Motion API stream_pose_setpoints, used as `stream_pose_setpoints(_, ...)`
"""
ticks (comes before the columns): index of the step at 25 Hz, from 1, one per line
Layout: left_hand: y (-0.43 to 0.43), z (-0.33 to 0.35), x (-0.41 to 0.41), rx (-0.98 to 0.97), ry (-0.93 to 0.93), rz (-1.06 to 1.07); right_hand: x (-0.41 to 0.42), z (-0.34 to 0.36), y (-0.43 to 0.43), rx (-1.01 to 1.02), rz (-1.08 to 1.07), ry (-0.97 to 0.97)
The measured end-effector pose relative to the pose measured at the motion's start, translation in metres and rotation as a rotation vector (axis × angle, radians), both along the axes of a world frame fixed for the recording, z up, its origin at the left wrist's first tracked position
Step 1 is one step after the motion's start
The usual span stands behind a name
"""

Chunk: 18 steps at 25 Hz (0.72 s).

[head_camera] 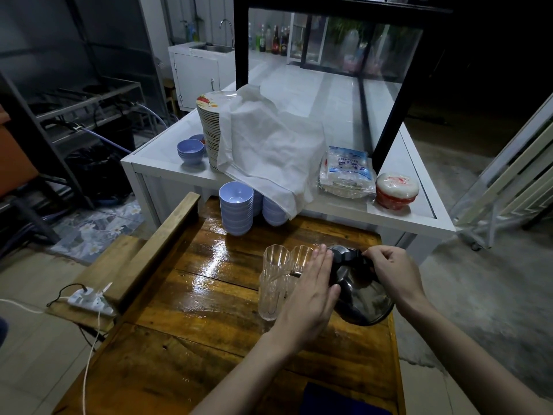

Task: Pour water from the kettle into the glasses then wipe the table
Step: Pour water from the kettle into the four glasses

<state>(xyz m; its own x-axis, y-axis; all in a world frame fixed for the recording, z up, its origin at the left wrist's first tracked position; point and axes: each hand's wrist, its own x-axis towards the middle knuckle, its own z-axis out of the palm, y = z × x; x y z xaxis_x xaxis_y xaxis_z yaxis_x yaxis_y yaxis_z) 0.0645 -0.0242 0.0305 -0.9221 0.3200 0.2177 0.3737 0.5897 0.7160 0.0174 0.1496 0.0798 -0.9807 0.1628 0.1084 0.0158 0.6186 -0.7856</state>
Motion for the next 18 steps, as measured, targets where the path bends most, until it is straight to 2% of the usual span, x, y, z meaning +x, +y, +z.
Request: stream_pose_setpoints(18, 0.004, -0.002, -0.003, 0.008, -0.027, 0.018, -0.006, 0.011, -0.003, 0.124, 0.054, 0.023)
